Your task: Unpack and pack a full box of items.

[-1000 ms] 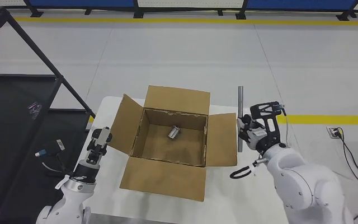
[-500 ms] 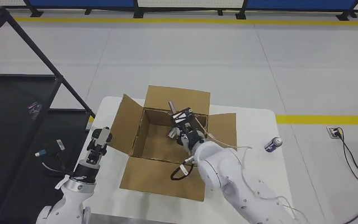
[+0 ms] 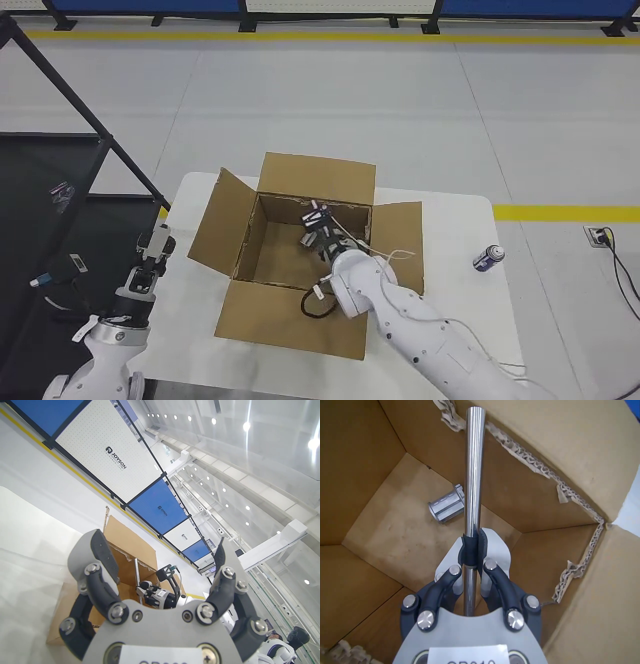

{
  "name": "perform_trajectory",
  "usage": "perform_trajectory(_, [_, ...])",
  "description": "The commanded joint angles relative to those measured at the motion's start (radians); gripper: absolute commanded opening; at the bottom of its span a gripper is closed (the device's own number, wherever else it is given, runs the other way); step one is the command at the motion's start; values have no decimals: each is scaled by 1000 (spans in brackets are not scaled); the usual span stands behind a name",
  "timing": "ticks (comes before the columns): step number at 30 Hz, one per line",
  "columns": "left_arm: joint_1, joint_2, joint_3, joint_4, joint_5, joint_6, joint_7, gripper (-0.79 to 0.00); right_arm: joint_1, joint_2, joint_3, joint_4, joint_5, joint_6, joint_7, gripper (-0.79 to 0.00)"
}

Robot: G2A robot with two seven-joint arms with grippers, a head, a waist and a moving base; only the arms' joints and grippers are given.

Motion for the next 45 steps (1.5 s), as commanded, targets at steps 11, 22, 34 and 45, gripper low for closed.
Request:
perform_trajectory(11, [-17,0,15,9,4,2,-3,0,59,-60,-37,175,-26,-23,98,-785])
perform_trajectory(22, [-29,1,28,16,8,6,-2,0,80,-101,-32,238,-28,-55,104,-437])
perform_trajectory(34, [-59,1,58,30,21,21,-15,0,-47,-45,138,-111,-58,-147,143,-422])
perform_trajectory(45, [-102,1,99,44,32,29,-39,0,-372,67,599,-751,-112,-320,287,0])
